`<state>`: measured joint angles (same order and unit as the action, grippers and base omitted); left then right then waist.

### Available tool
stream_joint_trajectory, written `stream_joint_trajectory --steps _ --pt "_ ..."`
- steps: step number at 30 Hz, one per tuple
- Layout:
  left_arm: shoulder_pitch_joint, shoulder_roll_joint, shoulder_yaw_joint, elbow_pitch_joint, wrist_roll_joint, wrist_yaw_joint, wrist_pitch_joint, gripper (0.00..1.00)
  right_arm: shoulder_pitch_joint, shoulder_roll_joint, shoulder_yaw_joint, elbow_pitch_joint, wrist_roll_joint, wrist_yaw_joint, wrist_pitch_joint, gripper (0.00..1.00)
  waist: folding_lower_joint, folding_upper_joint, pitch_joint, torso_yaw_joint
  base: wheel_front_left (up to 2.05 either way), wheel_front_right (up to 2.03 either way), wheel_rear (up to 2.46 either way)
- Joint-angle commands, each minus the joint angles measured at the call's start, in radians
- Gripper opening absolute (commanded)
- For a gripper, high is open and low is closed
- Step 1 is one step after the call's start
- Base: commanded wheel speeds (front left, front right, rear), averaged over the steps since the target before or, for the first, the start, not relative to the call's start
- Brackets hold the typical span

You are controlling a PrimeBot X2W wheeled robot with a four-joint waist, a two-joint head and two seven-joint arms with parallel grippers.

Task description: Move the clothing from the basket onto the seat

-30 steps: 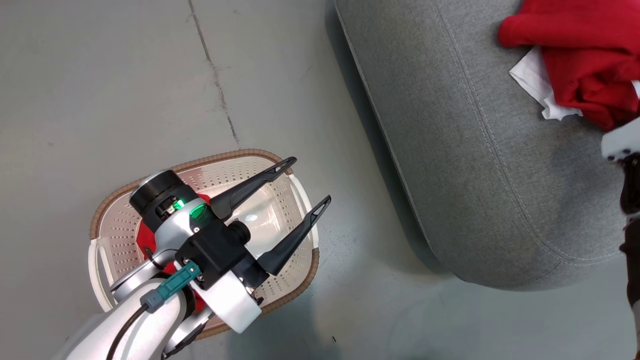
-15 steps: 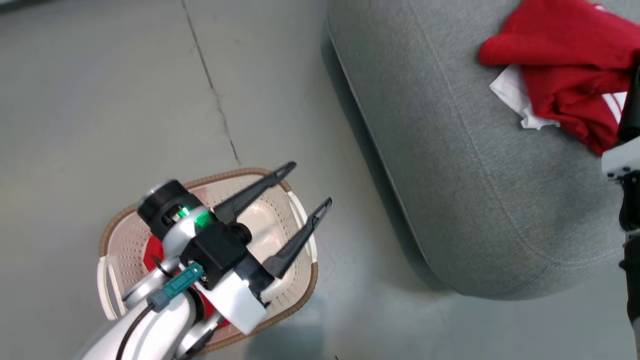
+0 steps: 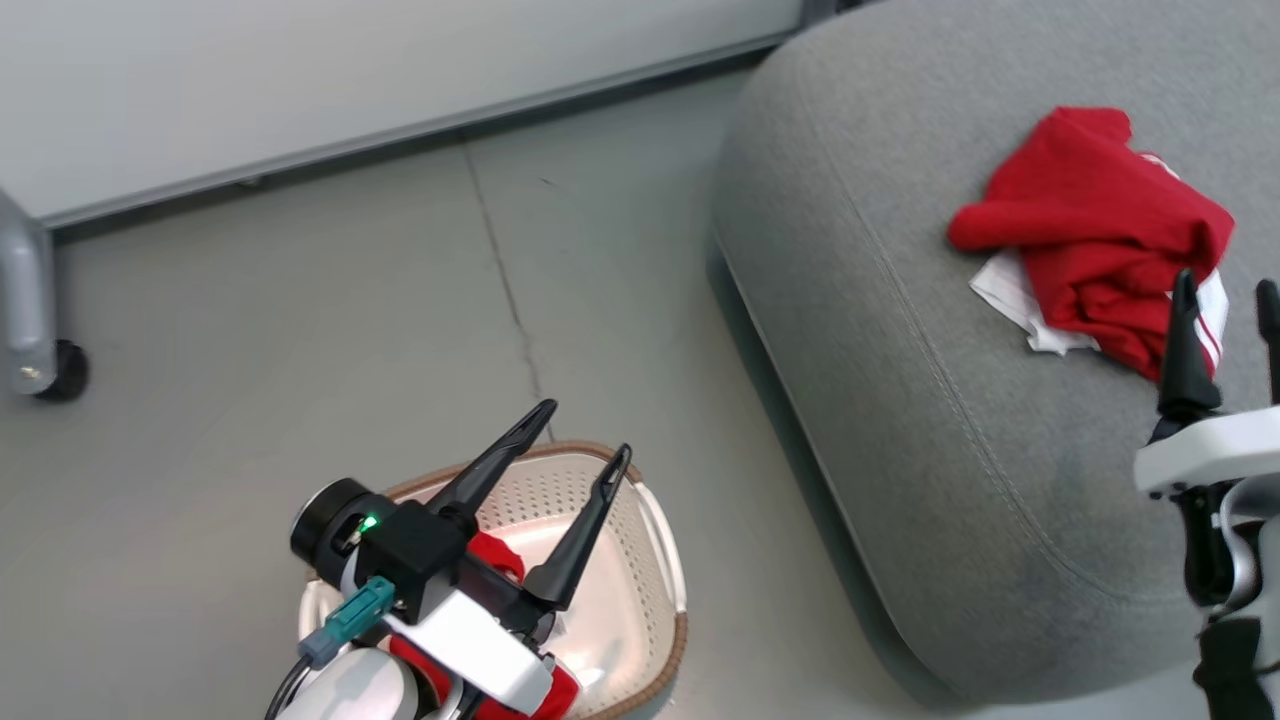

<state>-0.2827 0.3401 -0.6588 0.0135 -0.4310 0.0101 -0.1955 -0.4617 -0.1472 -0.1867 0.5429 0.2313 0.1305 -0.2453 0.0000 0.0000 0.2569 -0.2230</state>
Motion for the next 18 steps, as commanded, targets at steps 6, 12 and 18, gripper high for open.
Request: stream_joint_trajectory --steps 6,12,18 --pt "0.053 -0.008 0.061 0.026 -0.037 0.064 -0.030 1.00 0.135 0.061 0.051 -0.229 -0.037 0.001 0.051 1.00 0.0000 0.0000 -0.100 0.113 0.00 0.00 0.00" --pt "0.070 -0.001 0.119 0.045 -0.061 0.095 -0.050 1.00 0.238 0.091 0.127 -0.395 -0.042 0.001 0.112 1.00 0.0000 0.0000 -0.123 0.188 0.00 0.00 0.00" --pt "0.083 0.006 0.185 0.063 -0.082 0.116 -0.063 1.00 0.304 0.093 0.175 -0.473 -0.023 0.001 0.146 1.00 0.0000 0.0000 -0.146 0.242 0.00 0.00 0.00"
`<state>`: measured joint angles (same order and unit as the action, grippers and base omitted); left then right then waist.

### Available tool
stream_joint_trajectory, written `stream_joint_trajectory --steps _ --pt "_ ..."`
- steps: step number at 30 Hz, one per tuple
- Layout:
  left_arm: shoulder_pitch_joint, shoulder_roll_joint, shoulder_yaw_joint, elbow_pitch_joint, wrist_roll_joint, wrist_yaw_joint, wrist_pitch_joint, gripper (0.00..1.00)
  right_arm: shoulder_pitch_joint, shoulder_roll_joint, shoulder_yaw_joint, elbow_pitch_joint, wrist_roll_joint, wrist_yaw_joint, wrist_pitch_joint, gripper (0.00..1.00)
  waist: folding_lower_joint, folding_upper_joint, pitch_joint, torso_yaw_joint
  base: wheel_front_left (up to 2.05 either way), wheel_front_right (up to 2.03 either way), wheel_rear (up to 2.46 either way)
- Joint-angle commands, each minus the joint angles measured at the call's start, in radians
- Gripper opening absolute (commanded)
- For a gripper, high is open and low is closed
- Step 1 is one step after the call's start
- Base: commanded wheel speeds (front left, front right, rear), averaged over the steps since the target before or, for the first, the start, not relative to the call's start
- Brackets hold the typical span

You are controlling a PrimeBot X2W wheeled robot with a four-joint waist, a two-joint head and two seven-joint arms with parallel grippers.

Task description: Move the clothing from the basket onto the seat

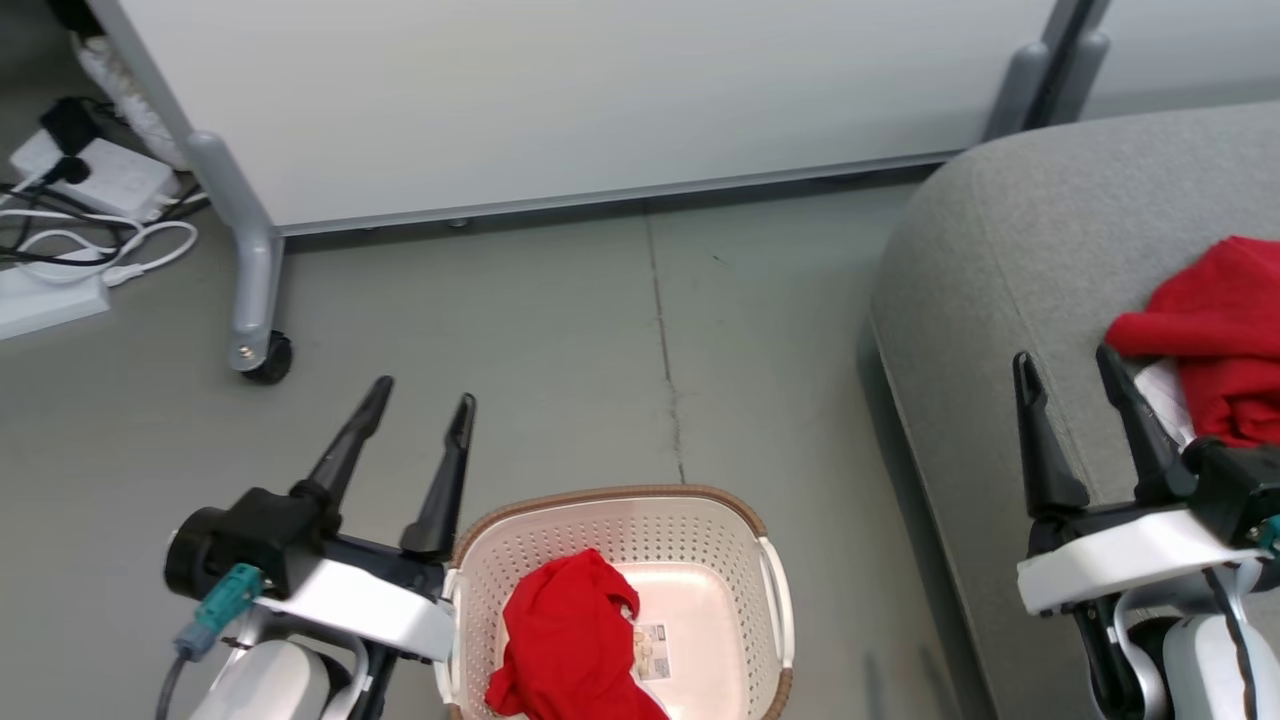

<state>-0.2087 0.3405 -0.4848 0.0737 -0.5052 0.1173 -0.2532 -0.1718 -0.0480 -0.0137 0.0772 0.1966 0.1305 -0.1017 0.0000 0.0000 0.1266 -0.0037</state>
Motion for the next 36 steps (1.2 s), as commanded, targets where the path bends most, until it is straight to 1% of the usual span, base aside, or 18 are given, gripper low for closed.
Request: stream_joint_trajectory --steps 1,5,7,8,16,20,26,36 --pt "0.014 0.007 0.023 0.005 -0.011 0.011 -0.006 1.00 0.023 -0.006 0.008 -0.012 0.013 0.001 0.006 1.00 0.0000 0.0000 -0.018 0.029 0.00 0.00 0.00" --pt "0.030 0.010 0.083 0.015 -0.023 0.025 -0.011 1.00 0.047 -0.006 0.028 -0.019 0.020 0.001 0.010 1.00 0.0000 0.0000 -0.030 0.046 0.00 0.00 0.00" --pt "0.036 0.010 0.094 0.014 -0.025 0.027 -0.011 1.00 0.052 -0.006 0.030 -0.019 0.022 0.001 0.011 1.00 0.0000 0.0000 -0.033 0.048 0.00 0.00 0.00" --pt "0.045 0.013 0.122 0.015 -0.023 0.032 -0.012 1.00 0.061 -0.005 0.029 -0.016 0.023 0.001 0.012 1.00 0.0000 0.0000 -0.039 0.052 0.00 0.00 0.00" --pt "0.112 0.000 0.218 -0.005 -0.002 0.025 -0.012 1.00 0.089 -0.005 0.018 0.003 0.012 0.001 0.024 1.00 0.0000 0.0000 -0.073 0.055 0.00 0.00 0.00" --pt "0.156 -0.013 0.239 -0.015 0.007 0.015 -0.012 1.00 0.114 -0.005 0.005 0.013 0.006 0.001 0.028 1.00 0.0000 0.0000 -0.090 0.057 0.00 0.00 0.00" --pt "0.223 -0.036 0.245 -0.008 0.022 0.004 -0.012 1.00 0.149 -0.005 0.002 0.027 0.013 0.001 0.039 1.00 0.0000 0.0000 -0.128 0.059 0.00 0.00 0.00" --pt "0.269 -0.052 0.254 0.013 0.048 -0.005 -0.012 1.00 0.192 -0.005 -0.014 0.021 0.004 0.001 0.057 1.00 0.0000 0.0000 -0.149 0.059 0.00 0.00 0.00"
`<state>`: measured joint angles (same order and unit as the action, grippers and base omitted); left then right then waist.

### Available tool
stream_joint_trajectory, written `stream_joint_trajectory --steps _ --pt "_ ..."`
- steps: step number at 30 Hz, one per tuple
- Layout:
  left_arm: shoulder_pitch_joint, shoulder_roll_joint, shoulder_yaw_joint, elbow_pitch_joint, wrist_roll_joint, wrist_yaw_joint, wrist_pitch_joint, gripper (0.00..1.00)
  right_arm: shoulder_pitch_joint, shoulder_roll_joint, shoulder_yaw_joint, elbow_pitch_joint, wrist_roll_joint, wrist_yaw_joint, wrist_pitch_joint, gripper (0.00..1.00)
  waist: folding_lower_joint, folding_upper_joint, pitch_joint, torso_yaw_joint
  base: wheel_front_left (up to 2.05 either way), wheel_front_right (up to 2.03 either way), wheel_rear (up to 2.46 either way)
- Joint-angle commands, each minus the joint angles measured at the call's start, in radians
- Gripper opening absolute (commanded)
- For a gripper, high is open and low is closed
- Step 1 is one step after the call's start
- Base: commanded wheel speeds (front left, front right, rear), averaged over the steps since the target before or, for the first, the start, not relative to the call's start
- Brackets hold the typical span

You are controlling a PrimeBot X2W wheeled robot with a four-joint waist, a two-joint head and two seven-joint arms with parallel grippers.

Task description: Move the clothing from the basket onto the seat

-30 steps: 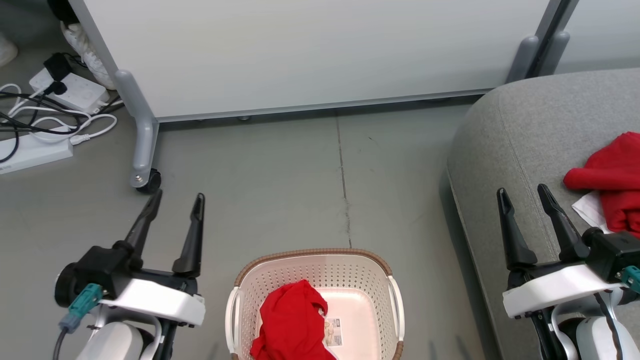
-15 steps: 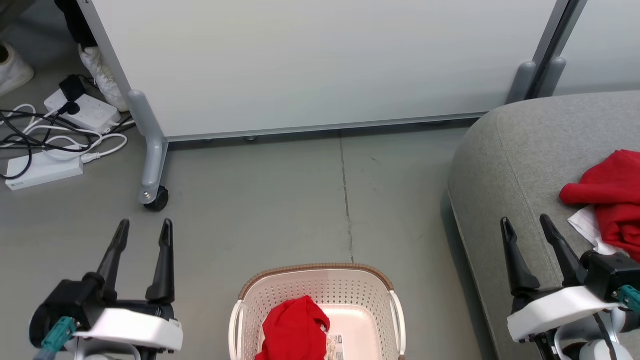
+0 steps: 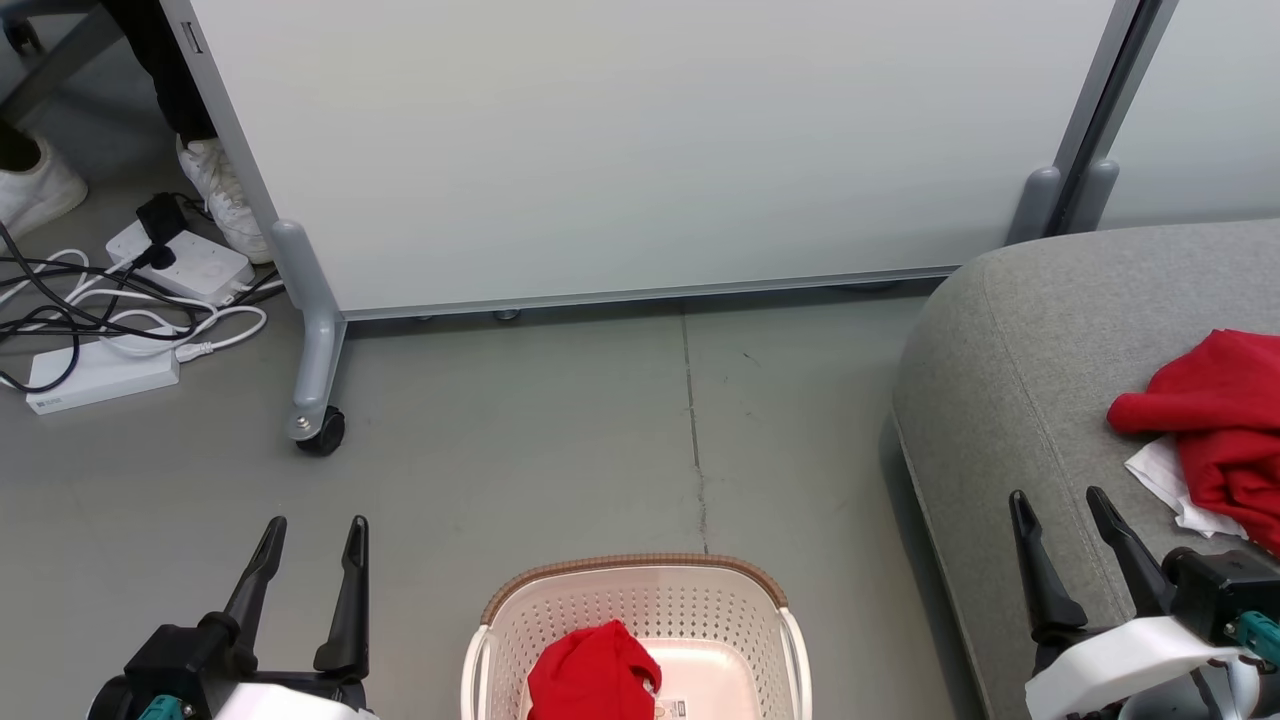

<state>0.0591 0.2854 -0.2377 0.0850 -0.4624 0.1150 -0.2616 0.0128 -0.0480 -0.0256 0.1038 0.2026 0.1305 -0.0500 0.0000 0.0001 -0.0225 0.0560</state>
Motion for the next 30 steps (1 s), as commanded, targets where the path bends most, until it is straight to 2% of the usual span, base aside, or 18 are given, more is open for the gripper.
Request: stream_joint_trajectory --steps 1,12,30 --pt "0.004 0.003 0.008 0.004 0.006 -0.007 -0.003 1.00 0.010 -0.005 -0.003 -0.006 -0.002 0.001 0.006 1.00 0.0000 -0.0001 -0.001 -0.001 0.00 0.00 0.00" --pt "-0.011 -0.004 0.003 0.036 0.026 -0.023 -0.004 1.00 0.017 -0.005 -0.005 -0.012 0.005 0.001 0.012 1.00 0.0000 -0.0001 0.000 -0.002 0.00 0.00 0.00" --pt "-0.028 -0.006 -0.015 0.061 0.045 -0.019 -0.004 1.00 0.012 -0.005 0.000 -0.009 0.006 0.001 0.016 1.00 0.0000 -0.0001 0.005 0.003 0.00 0.00 0.00"
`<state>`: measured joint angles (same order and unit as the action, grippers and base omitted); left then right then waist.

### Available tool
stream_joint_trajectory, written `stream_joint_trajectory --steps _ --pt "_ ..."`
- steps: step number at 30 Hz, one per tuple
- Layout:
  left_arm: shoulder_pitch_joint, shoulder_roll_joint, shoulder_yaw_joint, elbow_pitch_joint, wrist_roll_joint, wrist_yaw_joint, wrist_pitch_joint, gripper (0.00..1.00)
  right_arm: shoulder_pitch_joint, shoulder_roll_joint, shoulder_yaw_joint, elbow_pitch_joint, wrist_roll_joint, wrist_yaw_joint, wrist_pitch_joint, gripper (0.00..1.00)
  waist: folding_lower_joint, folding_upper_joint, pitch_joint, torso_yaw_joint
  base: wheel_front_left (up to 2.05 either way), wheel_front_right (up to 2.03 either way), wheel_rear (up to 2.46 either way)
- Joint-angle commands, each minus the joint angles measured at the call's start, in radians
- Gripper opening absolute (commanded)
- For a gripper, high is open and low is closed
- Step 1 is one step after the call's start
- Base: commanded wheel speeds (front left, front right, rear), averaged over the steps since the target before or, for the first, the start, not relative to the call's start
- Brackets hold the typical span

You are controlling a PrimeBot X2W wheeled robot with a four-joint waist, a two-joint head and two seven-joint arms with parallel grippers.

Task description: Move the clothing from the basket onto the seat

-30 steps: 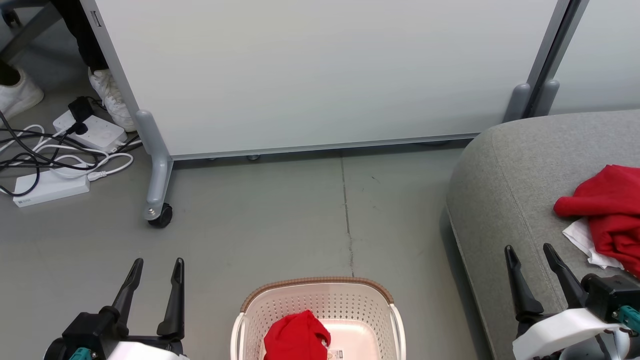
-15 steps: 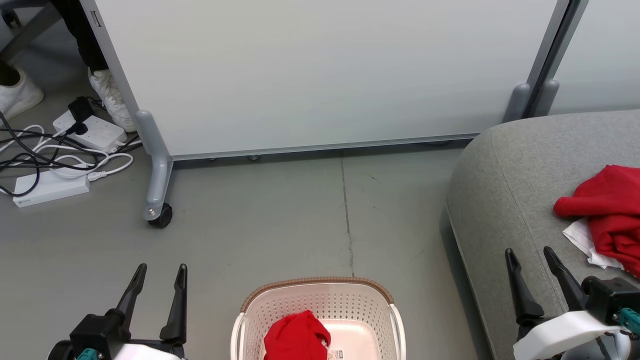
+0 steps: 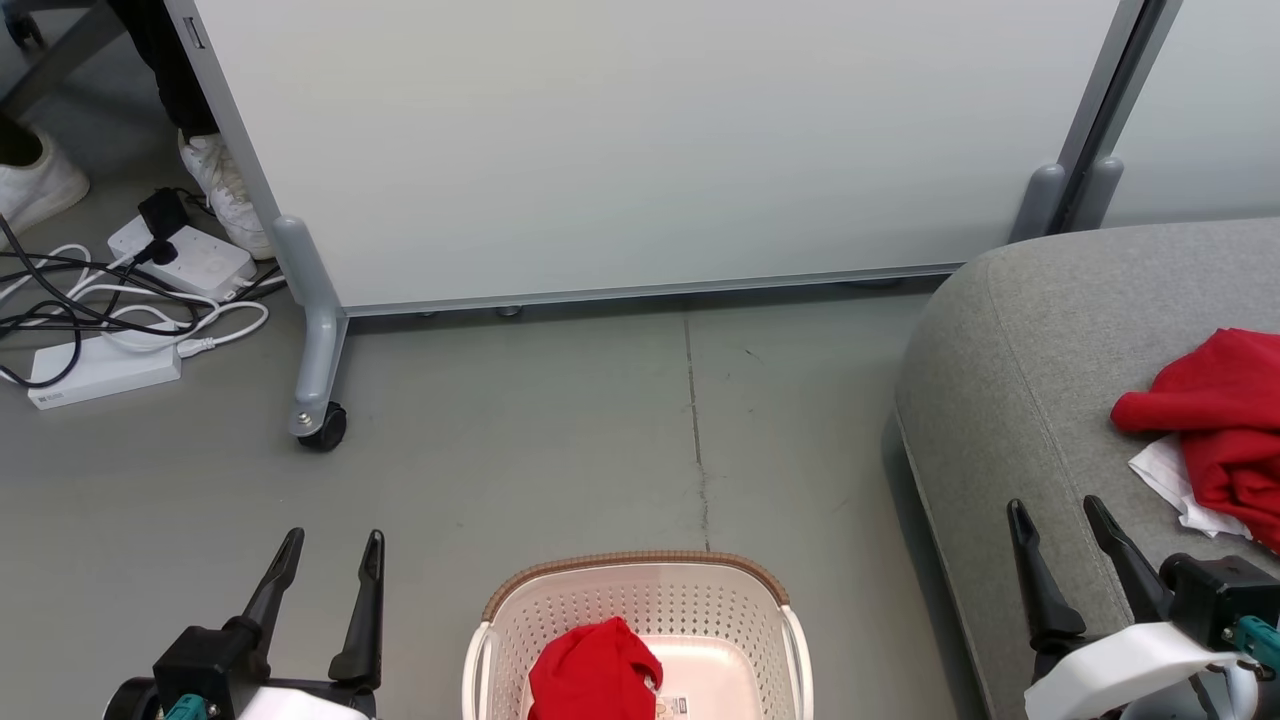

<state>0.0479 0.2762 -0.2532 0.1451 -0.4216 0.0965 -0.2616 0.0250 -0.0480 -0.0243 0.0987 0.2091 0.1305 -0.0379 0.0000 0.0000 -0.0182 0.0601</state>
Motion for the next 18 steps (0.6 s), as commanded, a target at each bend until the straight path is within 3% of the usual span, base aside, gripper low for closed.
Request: stream_joint_trajectory --steps 1,10,18 --pt "-0.018 0.003 0.001 0.001 0.005 -0.001 -0.004 1.00 -0.002 -0.005 -0.001 -0.005 -0.002 0.001 0.002 1.00 0.0000 0.0000 0.001 -0.001 0.00 0.00 0.00" --pt "-0.081 -0.001 -0.034 -0.004 0.024 -0.018 0.000 1.00 -0.022 -0.005 -0.010 -0.029 -0.002 0.001 0.013 1.00 0.0000 0.0000 0.043 -0.001 0.00 0.00 0.00" --pt "-0.231 -0.026 -0.101 0.051 0.082 -0.038 0.008 1.00 -0.102 -0.005 0.010 -0.094 -0.028 0.001 0.035 1.00 0.0000 0.0000 0.208 -0.035 0.00 0.00 0.00"
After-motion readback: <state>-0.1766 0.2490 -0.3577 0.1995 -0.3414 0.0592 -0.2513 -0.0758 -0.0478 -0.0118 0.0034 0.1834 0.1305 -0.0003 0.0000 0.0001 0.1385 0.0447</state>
